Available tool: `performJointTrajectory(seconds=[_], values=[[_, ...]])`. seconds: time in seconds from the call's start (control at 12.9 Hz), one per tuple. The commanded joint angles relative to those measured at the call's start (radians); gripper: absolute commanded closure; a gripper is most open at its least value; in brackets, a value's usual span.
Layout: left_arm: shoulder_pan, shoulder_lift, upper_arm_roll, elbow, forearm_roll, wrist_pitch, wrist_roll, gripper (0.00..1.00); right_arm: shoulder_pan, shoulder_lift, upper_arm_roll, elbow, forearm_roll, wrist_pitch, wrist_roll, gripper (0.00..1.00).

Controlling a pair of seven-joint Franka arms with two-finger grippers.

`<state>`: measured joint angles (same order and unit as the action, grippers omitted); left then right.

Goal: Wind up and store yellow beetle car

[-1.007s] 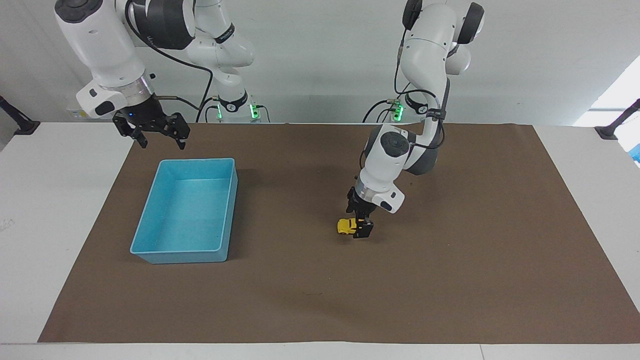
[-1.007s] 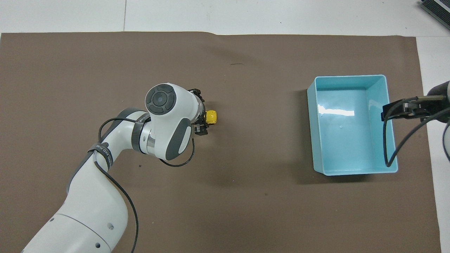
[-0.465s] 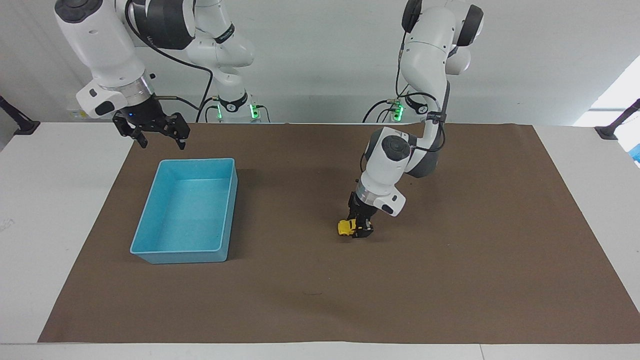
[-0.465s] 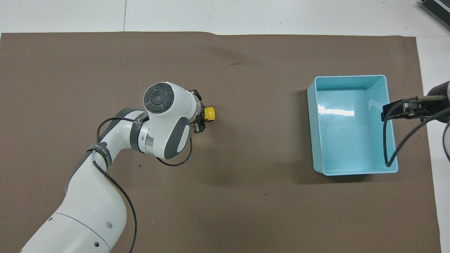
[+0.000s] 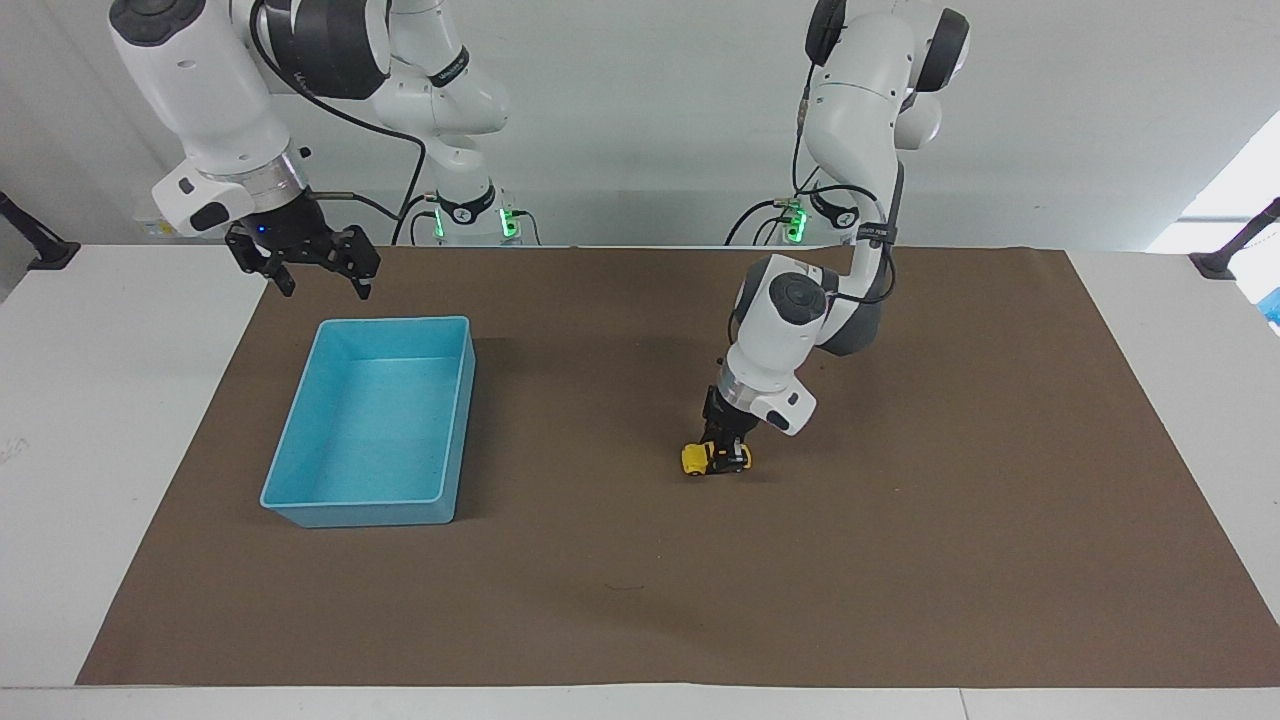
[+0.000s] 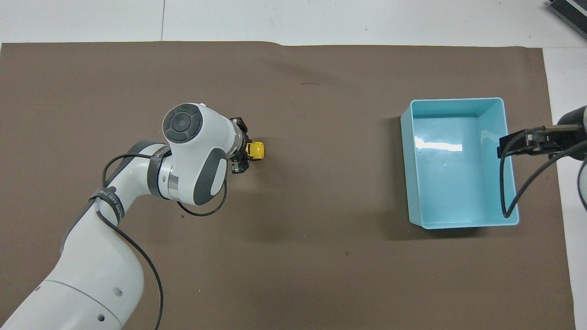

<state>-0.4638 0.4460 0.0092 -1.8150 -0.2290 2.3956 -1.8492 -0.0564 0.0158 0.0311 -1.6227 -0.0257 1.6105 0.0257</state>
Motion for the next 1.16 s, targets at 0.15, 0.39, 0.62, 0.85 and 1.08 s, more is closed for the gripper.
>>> performJointTrajectory(seconds=[0.15,0.39,0.62,0.85,1.08], values=[[0.106,-0.003,0.003,-0.089,-0.01,-0.024,0.166,0.88,-0.01,-0.017,0.007,-0.017,0.012,0.008,0.006,0.0],[0.125,-0.003,0.003,-0.089,-0.01,-0.036,0.185,0.84,-0.01,-0.017,0.007,-0.019,0.012,0.008,0.006,0.0],[0.122,-0.003,0.005,-0.07,-0.009,-0.075,0.185,0.03,-0.01,-0.017,0.007,-0.017,0.012,0.008,0.006,0.0],[0.119,-0.084,0.003,-0.032,-0.009,-0.195,0.182,0.0,-0.01,-0.017,0.007,-0.017,0.012,0.008,0.006,0.0],[0.111,-0.121,0.003,-0.008,-0.009,-0.259,0.179,0.0,-0.01,-0.017,0.007,-0.019,0.012,0.008,0.006,0.0]])
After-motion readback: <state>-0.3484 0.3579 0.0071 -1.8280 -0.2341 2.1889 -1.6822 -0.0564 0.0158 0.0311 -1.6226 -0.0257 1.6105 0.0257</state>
